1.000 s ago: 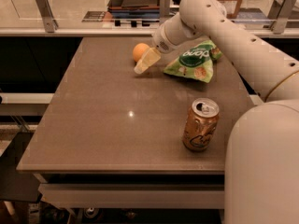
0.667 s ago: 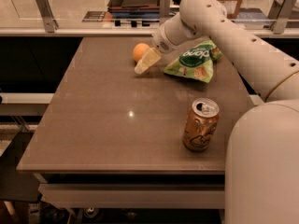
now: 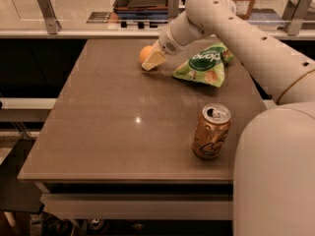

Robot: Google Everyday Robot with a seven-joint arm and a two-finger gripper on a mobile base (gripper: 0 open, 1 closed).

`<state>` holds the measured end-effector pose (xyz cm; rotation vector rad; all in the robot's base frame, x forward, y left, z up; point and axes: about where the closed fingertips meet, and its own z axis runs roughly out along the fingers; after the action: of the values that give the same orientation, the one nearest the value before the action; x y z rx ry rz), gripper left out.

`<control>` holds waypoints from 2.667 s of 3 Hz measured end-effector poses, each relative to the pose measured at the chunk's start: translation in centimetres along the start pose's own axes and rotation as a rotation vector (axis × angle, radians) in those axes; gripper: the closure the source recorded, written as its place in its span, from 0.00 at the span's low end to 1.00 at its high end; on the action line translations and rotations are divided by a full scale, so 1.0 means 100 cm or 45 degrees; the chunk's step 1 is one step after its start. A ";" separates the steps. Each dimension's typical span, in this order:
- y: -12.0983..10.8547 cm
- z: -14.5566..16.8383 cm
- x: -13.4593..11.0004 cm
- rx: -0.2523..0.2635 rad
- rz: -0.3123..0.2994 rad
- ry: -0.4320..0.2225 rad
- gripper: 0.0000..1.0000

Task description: Move orange near orange can

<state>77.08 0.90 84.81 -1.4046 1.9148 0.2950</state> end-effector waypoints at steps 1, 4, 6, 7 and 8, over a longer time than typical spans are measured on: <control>0.007 -0.005 -0.004 -0.022 -0.002 0.033 0.65; 0.007 -0.084 -0.010 -0.113 -0.028 0.013 1.00; 0.028 -0.157 0.038 -0.132 -0.029 0.176 1.00; 0.050 -0.179 0.070 -0.138 -0.040 0.285 1.00; 0.069 -0.197 0.090 -0.160 -0.095 0.311 1.00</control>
Offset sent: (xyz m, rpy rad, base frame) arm -0.0225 -0.0029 0.0296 0.0102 0.0699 0.0206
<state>61.41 -14.24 91.10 -1.6558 2.0630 0.2189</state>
